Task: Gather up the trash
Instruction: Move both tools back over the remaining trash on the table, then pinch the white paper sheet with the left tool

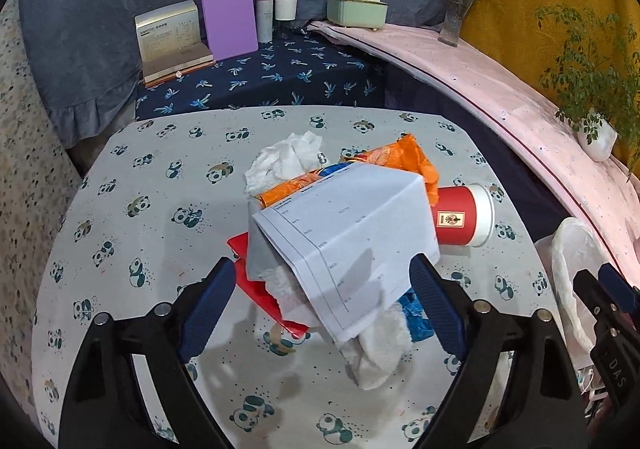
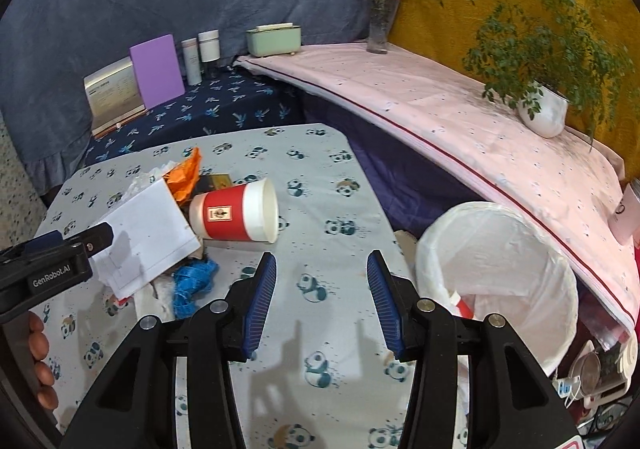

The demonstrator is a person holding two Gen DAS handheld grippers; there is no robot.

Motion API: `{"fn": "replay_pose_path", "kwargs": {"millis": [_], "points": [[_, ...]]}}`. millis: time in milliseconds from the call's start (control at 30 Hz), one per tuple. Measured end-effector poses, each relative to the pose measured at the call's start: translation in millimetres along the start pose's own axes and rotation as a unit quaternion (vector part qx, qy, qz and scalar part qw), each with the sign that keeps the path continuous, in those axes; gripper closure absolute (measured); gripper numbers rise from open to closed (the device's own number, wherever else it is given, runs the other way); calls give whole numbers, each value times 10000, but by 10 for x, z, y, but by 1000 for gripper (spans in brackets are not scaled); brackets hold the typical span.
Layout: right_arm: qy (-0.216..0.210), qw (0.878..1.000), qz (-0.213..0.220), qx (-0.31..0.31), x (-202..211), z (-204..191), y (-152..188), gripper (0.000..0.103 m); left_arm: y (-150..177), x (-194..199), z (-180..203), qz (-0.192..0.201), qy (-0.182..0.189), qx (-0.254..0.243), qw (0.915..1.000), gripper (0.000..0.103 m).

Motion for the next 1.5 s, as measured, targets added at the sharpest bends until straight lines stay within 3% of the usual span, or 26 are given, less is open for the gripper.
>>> {"fn": "replay_pose_path", "kwargs": {"millis": [200, 367, 667, 967, 1100, 1133, 1233, 1500], "points": [[-99, 9999, -43, 121, -108, -184, -56, 57, 7, -161, 18, -202, 278, -77, 9994, 40], [-132, 9997, -73, 170, -158, -257, -70, 57, 43, -191, 77, -335, 429, -184, 9983, 72], [-162, 9997, -74, 162, -162, -280, -97, 57, -44, 131, 209, -71, 680, -250, 9974, 103], [-404, 9991, -74, -73, -193, -210, -174, 57, -411, 524, 209, 438, 724, -137, 9963, 103], [-421, 9990, -62, -120, -186, -195, -179, 57, -371, 459, 135, 171, 805, -8, 9966, 101], [-418, 9990, -62, -107, -186, -201, -175, 57, -327, 429, 111, 93, 825, 40, 9965, 95], [-411, 9991, -88, -67, -197, -225, -141, 57, -170, 330, 47, -31, 878, 174, 9960, 49], [-409, 9989, -200, -58, -261, -249, -55, 57, 153, -110, 145, -342, 983, -34, 9946, 47]]}}
Point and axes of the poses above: each gripper's, at about its wrist camera, not at the fingertips, and x roughly against the way its jaws point, z to its right, y to its underside, the point moved 9 cm from there along -x, roughly the way its jaws point, and after that the axes turned 10 degrees about x, right-handed, at the moved point
